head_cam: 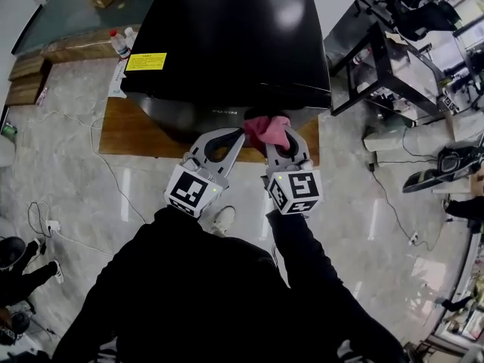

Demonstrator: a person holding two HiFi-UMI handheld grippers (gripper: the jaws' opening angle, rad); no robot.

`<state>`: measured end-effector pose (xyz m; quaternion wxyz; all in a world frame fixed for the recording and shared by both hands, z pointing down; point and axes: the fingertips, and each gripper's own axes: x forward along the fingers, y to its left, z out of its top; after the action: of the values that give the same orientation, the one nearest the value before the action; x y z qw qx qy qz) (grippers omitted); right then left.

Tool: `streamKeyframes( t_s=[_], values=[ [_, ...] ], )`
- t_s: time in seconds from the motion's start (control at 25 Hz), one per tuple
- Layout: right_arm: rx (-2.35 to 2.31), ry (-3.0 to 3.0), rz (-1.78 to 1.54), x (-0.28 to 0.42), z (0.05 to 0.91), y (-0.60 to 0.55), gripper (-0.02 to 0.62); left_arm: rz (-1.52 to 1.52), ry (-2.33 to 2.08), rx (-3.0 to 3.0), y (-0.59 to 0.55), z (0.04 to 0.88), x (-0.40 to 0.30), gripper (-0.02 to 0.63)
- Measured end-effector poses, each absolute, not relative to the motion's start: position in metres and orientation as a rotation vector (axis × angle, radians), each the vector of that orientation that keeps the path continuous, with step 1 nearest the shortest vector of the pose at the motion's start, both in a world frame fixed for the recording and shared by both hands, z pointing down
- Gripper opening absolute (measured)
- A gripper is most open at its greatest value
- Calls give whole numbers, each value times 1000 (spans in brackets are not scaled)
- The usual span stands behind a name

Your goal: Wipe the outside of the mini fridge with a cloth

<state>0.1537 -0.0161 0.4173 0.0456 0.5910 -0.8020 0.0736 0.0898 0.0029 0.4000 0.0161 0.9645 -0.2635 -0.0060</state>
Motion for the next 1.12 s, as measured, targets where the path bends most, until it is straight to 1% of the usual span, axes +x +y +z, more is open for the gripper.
streamKeyframes(
  t_s=[0.68,1.12],
  values=[
    [1700,-2273,405,149,578,-22,55,224,-795,2835,-14,553,92,6],
    [1627,-2133,633,153,691,-26,55,387,-772,2752,-17,639,94,6]
  ],
)
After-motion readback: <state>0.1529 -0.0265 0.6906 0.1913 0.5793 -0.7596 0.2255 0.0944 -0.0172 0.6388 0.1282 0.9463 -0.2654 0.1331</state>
